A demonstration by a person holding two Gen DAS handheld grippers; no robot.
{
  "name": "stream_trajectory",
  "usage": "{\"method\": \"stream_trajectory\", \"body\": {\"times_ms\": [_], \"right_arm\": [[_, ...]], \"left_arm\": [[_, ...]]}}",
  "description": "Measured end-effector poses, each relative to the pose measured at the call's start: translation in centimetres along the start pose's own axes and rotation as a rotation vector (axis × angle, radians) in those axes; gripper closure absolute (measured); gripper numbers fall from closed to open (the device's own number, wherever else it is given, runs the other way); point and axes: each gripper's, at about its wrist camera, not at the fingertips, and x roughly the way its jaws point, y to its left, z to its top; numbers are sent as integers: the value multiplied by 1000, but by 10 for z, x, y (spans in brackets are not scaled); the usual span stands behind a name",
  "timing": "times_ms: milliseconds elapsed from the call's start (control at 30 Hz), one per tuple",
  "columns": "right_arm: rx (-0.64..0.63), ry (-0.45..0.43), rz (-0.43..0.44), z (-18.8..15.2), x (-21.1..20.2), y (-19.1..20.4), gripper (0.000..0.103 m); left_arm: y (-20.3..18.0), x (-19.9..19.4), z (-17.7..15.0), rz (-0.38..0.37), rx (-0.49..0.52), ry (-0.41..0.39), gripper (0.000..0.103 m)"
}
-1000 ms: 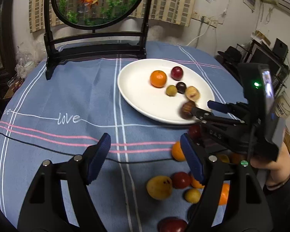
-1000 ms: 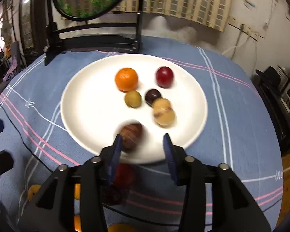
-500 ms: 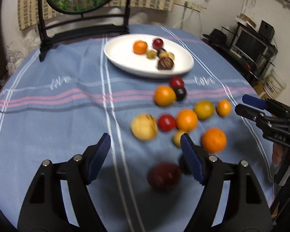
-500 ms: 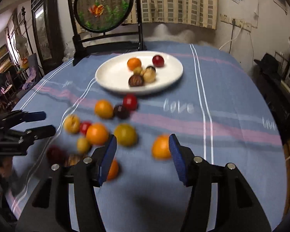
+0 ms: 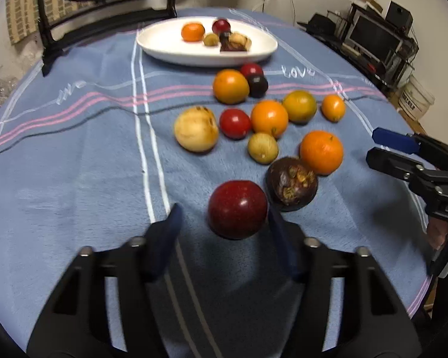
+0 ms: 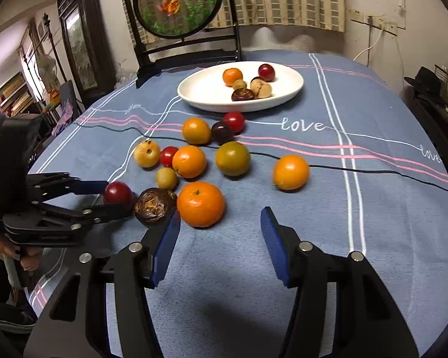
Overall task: Organize fruits
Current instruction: 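Grasp a dark red plum with the left gripper while the right gripper grasps a tangerine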
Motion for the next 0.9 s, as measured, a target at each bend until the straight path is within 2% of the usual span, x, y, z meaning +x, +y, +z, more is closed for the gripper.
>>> {"method": "stream_trajectory", "body": {"times_ms": [67, 100, 333, 567, 600, 633, 767, 900], "right_arm": [[-14, 16, -11, 0, 5, 4, 47], [-21, 22, -13, -1, 5, 5, 47], [-101, 70, -38, 1, 24, 21, 47], [-111, 104, -78, 9, 49, 25, 47], [-116, 107, -78, 9, 52, 27, 51], [-118, 110, -63, 10, 55, 28, 59], [-137, 94, -84, 11, 50, 32, 59], [-126, 34, -97, 19, 29, 26, 59]], "left_arm": [[-3, 1, 2, 1, 21, -22, 53], [-5, 1, 3, -7, 31, -27, 64], [-3, -2, 7, -15, 19, -13, 63], [3, -3, 7, -7, 3, -7, 63], [3, -3, 7, -7, 2, -7, 63], [3, -3, 7, -6, 0, -6, 63], [5, -6, 8, -1, -2, -9, 63], [6, -15, 17, 8, 8, -33, 63]]}}
